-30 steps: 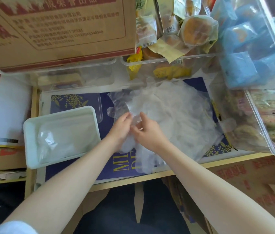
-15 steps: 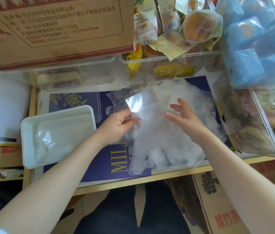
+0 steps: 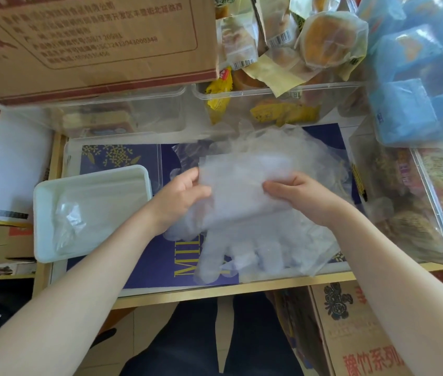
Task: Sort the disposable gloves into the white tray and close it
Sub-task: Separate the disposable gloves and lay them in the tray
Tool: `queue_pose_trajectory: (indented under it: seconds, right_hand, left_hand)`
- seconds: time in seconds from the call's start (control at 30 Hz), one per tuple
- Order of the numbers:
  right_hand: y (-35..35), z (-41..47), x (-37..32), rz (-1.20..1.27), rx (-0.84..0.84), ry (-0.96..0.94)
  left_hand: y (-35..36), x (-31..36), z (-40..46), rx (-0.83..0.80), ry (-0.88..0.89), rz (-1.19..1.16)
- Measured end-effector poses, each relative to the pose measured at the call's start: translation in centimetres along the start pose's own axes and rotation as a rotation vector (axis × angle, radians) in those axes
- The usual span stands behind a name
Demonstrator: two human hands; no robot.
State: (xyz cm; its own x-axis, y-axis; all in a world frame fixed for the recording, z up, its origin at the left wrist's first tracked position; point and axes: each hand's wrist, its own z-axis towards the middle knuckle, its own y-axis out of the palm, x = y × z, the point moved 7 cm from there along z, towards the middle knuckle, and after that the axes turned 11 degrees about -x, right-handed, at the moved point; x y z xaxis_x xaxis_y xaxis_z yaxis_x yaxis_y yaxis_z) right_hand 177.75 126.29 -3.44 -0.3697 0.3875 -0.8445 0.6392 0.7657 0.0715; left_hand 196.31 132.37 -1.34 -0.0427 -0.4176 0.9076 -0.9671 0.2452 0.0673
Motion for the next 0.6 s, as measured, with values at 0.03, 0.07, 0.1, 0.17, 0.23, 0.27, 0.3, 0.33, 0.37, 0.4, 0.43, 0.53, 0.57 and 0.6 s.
queue_pose_trajectory:
  seconds: [0.03, 0.07, 0.1, 0.17, 0.23, 0.27, 0.3, 0.33, 0.37, 0.4, 0.43, 0.53, 0.57, 0.6]
  right_hand:
    - [0.0, 0.1, 0.0, -0.009, 0.018, 0.009]
    - [0.0, 0.1, 0.1, 0.006, 0.034, 0.021]
    - [-0.1, 0.4, 0.5, 0.080, 0.046, 0.033]
    - [-0.1, 0.4, 1.0, 0.268, 0.054, 0.070]
    - [0.3, 0.3, 1.3, 0.291, -0.032, 0.110]
    - [0.4, 0.1, 1.6, 0.205, -0.059, 0.142]
    - [0.5, 0.1, 1.7, 0.103, -0.077, 0.150]
    - [0.3, 0.1, 1.9, 0.021, -0.078, 0.152]
    - [0.2, 0.2, 1.7, -0.017, -0.065, 0.120]
    - [0.2, 0.1, 1.3, -0.025, -0.040, 0.093]
    - [-0.1, 0.2, 1.1, -0.015, -0.005, 0.063]
    - [-1.0, 0.0, 0.9, 0.055, 0.110, 0.042]
    - [-1.3, -0.1, 0.9, 0.080, 0.125, 0.049]
    - [-1.4, -0.2, 1.1, 0.096, 0.114, 0.067]
  left_hand:
    - [0.0, -0.1, 0.1, 0.007, -0.014, 0.020]
    - [-0.1, -0.4, 0.4, 0.025, -0.030, 0.080]
    - [-0.3, -0.6, 0.5, 0.041, -0.042, 0.134]
    - [-0.6, -0.9, 0.8, 0.061, -0.052, 0.169]
    - [-1.0, -0.8, 0.9, 0.109, -0.058, 0.175]
    - [-1.1, -0.6, 0.8, 0.130, -0.050, 0.155]
    - [-1.2, -0.6, 0.9, 0.148, -0.035, 0.125]
    - [-1.4, -0.5, 0.9, 0.175, -0.021, 0.106]
    - [-1.5, -0.5, 1.1, 0.188, -0.013, 0.101]
    - [-1.5, -0.5, 1.1, 0.187, -0.010, 0.082]
    - [-1.5, -0.6, 1.2, 0.174, -0.014, 0.056]
    - [-1.3, -0.9, 0.8, 0.060, -0.102, 0.016]
    - [-1.3, -1.0, 0.7, 0.024, -0.128, 0.050]
    - [-1.6, -1.0, 0.6, 0.013, -0.142, 0.090]
